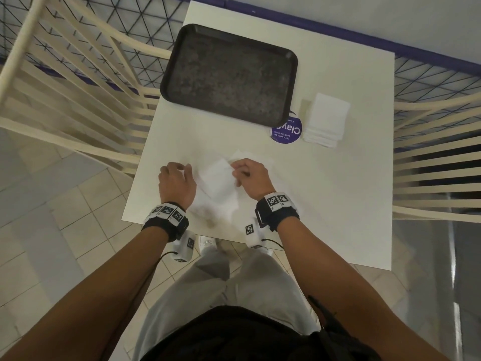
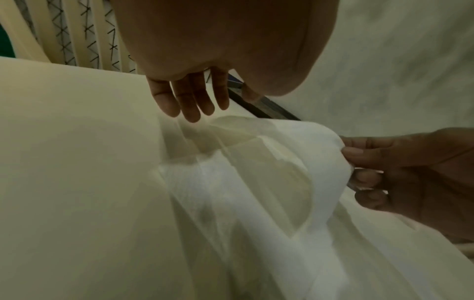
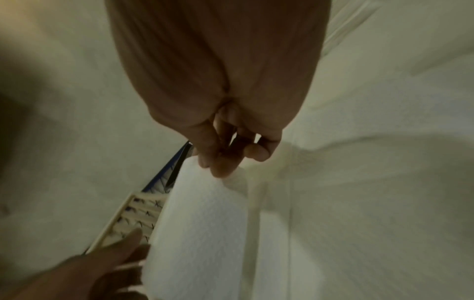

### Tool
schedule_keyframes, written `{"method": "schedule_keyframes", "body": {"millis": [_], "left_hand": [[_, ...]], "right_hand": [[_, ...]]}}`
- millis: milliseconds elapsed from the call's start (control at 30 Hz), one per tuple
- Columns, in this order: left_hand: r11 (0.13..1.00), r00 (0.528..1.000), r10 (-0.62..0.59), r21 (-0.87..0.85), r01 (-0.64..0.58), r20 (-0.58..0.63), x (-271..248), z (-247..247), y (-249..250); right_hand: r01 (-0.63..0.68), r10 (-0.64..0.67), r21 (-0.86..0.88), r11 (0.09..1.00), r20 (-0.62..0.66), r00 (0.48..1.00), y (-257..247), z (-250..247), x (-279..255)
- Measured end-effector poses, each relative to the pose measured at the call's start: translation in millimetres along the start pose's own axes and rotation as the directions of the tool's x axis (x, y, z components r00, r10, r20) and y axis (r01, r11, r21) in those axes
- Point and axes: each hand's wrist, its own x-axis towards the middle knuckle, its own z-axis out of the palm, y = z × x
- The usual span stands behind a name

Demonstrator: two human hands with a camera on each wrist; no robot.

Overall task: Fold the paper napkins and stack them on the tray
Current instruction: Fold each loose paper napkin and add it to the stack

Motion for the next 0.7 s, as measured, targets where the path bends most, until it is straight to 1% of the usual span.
{"method": "schedule_keyframes", "body": {"millis": [67,100,167,233,267,367,433,533,600,700], "left_hand": [[0.991,0.99,-0.1,-0.077,0.107,0.095,-2,-4,10],[0.984,0.981,-0.12,-0.116,0.138,0.154,-3,-6,13],[0.964,0.96,-0.132,-0.192,0.183,0.248,-6,-8,23],[0.938,0.947,-0.125,-0.277,0.21,0.297,-7,-7,29],[0.924,0.949,-0.103,-0.324,0.201,0.297,-6,-6,31],[0.906,0.973,-0.015,-0.409,0.111,0.231,2,-1,25],[0.899,0.975,0.019,-0.43,0.079,0.219,7,0,23],[0.908,0.969,0.084,-0.418,0.022,0.233,9,-3,25],[0.897,0.957,0.109,-0.441,0.022,0.27,10,-5,25],[0.862,0.94,0.115,-0.502,0.066,0.321,11,-6,26]], "right_hand": [[0.005,-0.004,0.065,0.998,-0.02,1.0,-1,-3,1],[0.01,-0.008,0.09,0.996,-0.027,1.0,-1,-3,1],[0.014,-0.009,0.136,0.991,-0.036,0.999,-1,-4,2],[0.009,-0.002,0.156,0.988,-0.042,0.999,0,-5,1],[0.005,0.002,0.156,0.988,-0.044,0.999,1,-6,1],[-0.021,0.028,0.143,0.99,-0.043,0.999,3,-6,0],[-0.065,0.071,0.153,0.986,-0.035,0.997,3,-6,0],[-0.122,0.126,0.153,0.981,-0.022,0.992,2,-5,3],[-0.111,0.118,0.131,0.985,-0.047,0.992,-1,-4,3],[-0.084,0.1,0.177,0.981,-0.08,0.992,-5,-8,5]]}}
